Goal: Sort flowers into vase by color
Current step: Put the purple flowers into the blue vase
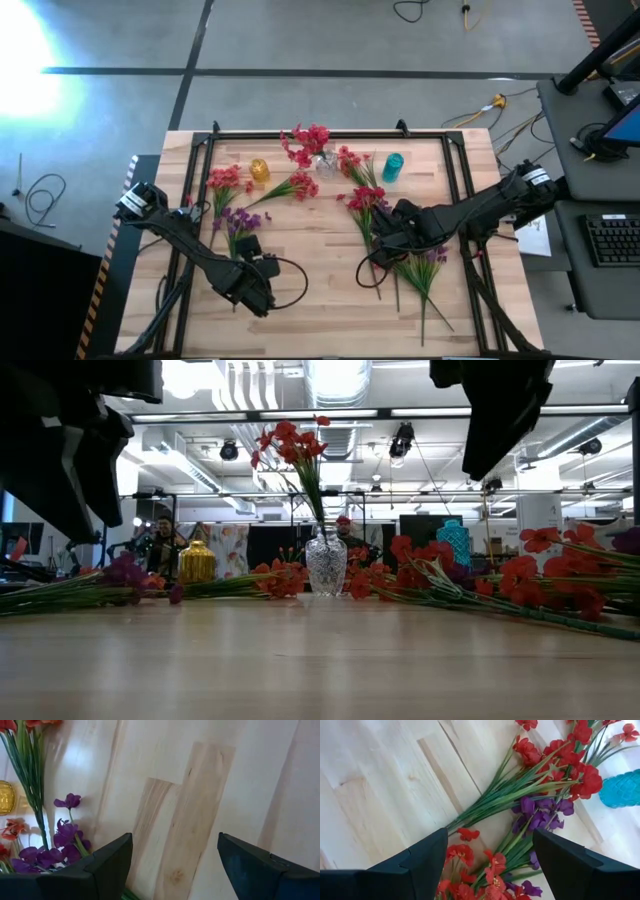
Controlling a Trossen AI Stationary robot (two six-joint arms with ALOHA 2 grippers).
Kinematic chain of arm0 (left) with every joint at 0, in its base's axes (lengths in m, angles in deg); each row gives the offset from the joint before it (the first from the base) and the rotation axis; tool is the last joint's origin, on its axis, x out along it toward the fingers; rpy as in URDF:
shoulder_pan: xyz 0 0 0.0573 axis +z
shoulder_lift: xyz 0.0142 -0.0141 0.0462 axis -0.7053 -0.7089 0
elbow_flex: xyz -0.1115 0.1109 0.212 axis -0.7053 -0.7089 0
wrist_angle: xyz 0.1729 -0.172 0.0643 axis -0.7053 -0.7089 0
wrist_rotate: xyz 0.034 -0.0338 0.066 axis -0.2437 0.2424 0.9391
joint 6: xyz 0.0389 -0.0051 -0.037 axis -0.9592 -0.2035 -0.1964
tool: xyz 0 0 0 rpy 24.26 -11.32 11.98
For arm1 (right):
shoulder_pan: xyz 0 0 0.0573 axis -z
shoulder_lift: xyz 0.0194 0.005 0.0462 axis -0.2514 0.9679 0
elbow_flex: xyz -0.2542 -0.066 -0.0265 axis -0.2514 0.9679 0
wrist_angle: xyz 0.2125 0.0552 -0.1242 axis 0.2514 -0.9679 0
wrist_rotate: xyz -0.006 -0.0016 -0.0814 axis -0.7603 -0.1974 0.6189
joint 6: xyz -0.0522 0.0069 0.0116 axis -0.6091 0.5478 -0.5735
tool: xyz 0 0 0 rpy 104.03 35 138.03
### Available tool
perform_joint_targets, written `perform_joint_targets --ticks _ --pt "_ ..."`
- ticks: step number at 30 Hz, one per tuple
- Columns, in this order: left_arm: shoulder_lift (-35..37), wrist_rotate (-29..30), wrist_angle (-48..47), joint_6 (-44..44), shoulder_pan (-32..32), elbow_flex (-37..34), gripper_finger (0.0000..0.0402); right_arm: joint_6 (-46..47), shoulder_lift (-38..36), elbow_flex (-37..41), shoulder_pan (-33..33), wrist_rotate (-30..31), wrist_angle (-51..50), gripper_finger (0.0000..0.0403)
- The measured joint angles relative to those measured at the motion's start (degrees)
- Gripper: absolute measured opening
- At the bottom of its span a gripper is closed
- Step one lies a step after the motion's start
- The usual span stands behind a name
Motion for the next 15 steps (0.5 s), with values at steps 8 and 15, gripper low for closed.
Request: perform_joint_targets --ticks 8,15 --pt "0.00 2.45 0.58 -0.37 1.93 0.00 0.0276 -5.92 0.00 0.00 -0.42 -0.57 0.02 0.0288" --pt "0.00 2.57 4.52 -8.66 6.57 0.00 0.0276 -13.18 0.00 1.07 -0.66 0.84 3.71 0.0290"
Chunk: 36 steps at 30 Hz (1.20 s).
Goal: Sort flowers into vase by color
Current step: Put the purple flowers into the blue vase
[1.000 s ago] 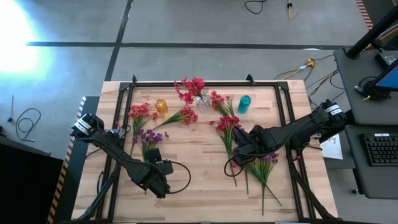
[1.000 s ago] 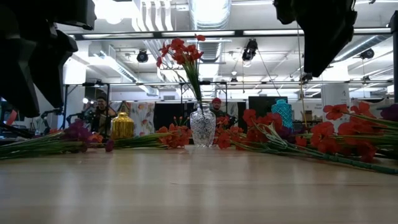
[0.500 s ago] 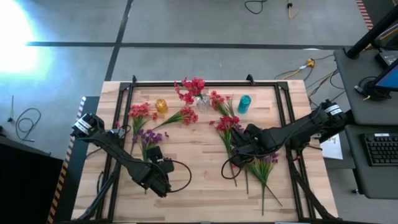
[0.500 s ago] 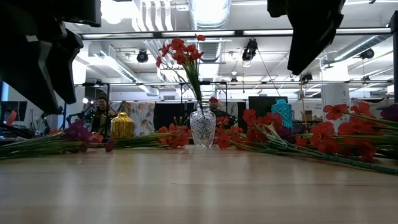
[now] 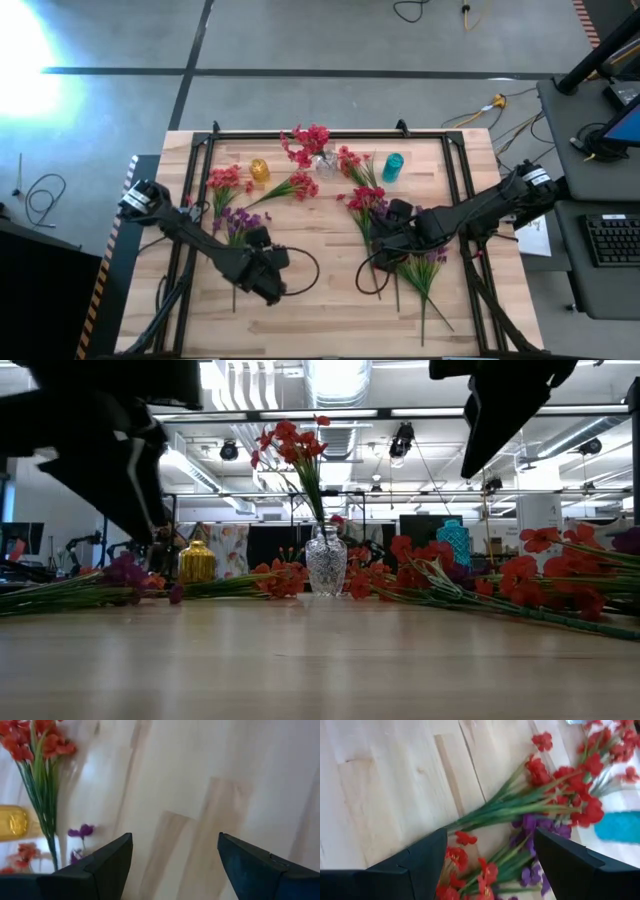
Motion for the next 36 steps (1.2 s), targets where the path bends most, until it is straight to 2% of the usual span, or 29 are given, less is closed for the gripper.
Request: perform_joint_targets --ticks 11,16,20,29,36 --pt "0.17 0.02 -0.72 -13.41 9.92 -1.23 0.0276 -6.44 -0.24 6.06 1.04 0.61 6.74 0.0293" --pt "2.41 0.01 -0.63 -14.60 12.18 -4.15 0.0274 -6.77 -0.33 6.29 1.28 0.60 9.63 0.0293" --pt "6.22 -0.09 0.71 -14.42 12.14 -7.15 0.0267 -6.73 -0.42 5.28 0.87 0.45 9.68 0.0293" --pt "19.50 -0.15 8.08 -14.74 13.94 -16.47 0.0263 -7.01 -0.43 4.83 0.37 0.49 12.88 0.0293" --pt "25.70 2.19 19.78 -18.27 14.66 -23.84 0.0262 -13.30 -0.42 6.22 0.37 0.54 19.95 0.0293"
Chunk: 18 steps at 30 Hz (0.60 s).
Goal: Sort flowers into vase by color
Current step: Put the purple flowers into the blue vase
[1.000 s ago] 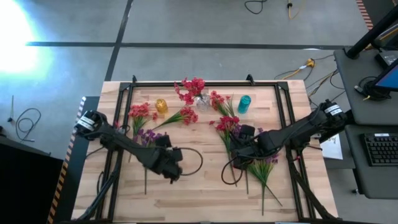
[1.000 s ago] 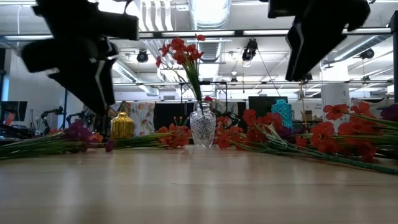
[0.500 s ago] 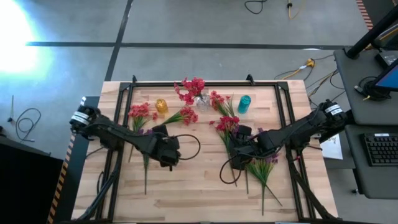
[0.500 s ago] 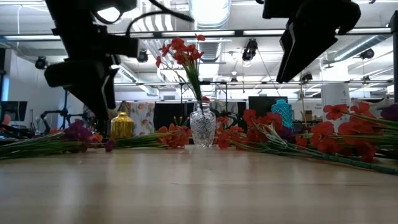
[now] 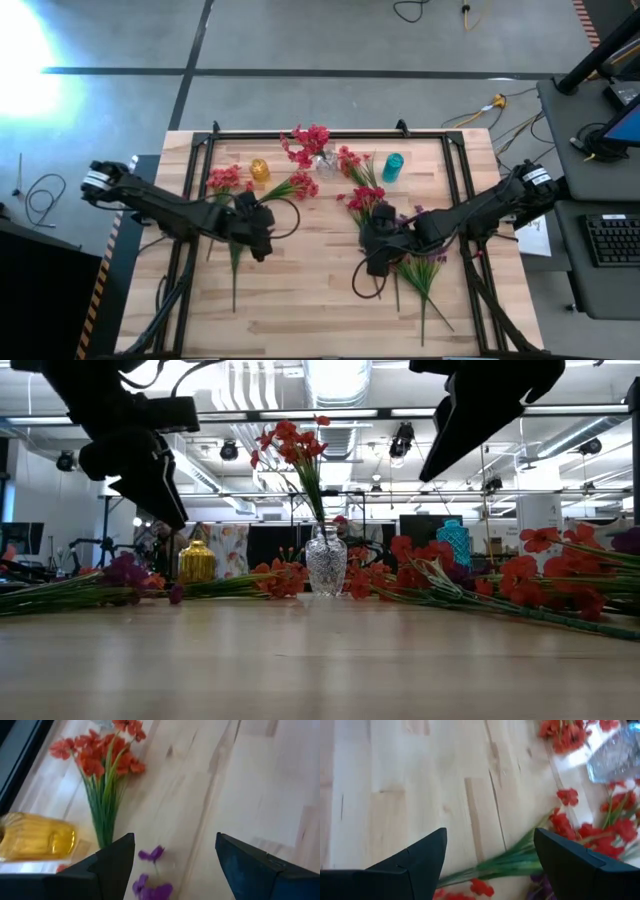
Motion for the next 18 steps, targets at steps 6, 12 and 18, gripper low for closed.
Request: perform_joint_targets --ticks 6,12,18 --pt "-0.56 0.69 4.81 -0.72 1.43 -1.49 0.0262 -7.89 -0.43 0.92 0.02 0.00 3.02 0.0293" --pt "-2.55 0.80 6.52 -0.70 3.37 -0.63 0.0262 -14.26 -2.78 1.00 0.15 0.01 3.51 0.0292" --pt "-4.47 0.83 6.34 -2.94 4.78 0.59 0.0262 -11.01 -7.74 2.63 0.28 0.21 4.47 0.0293"
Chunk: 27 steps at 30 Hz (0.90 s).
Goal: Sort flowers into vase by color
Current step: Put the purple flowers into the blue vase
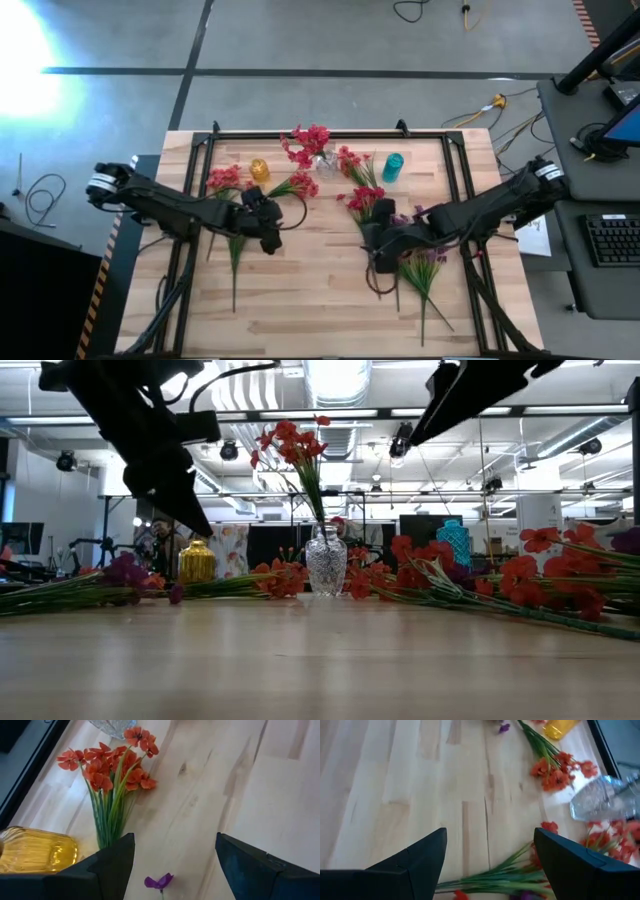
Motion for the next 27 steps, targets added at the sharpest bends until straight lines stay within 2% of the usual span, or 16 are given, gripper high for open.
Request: perform_joint_targets --ticks 4,7,11,16,27 --pt "-0.30 -0.92 -2.48 0.67 0.04 1.26 0.0262 8.06 -3.56 2.29 0.00 1.30 0.19 0.0293" --pt "-0.32 -3.76 -9.46 3.73 0.04 4.28 0.0262 13.67 -5.30 3.86 -0.29 1.30 0.18 0.0292" --pt "-0.30 -4.55 -16.85 7.44 0.03 8.66 0.0262 17.98 -6.16 5.11 -1.05 1.14 0.13 0.0292" --pt "-0.27 -4.55 -17.85 6.80 0.04 11.53 0.0262 27.64 -6.03 5.17 -0.85 0.73 -0.25 0.0292" --pt "-0.27 -4.55 -18.01 6.03 0.02 9.36 0.0262 54.00 -5.01 5.00 -1.01 -12.23 -0.49 0.0278"
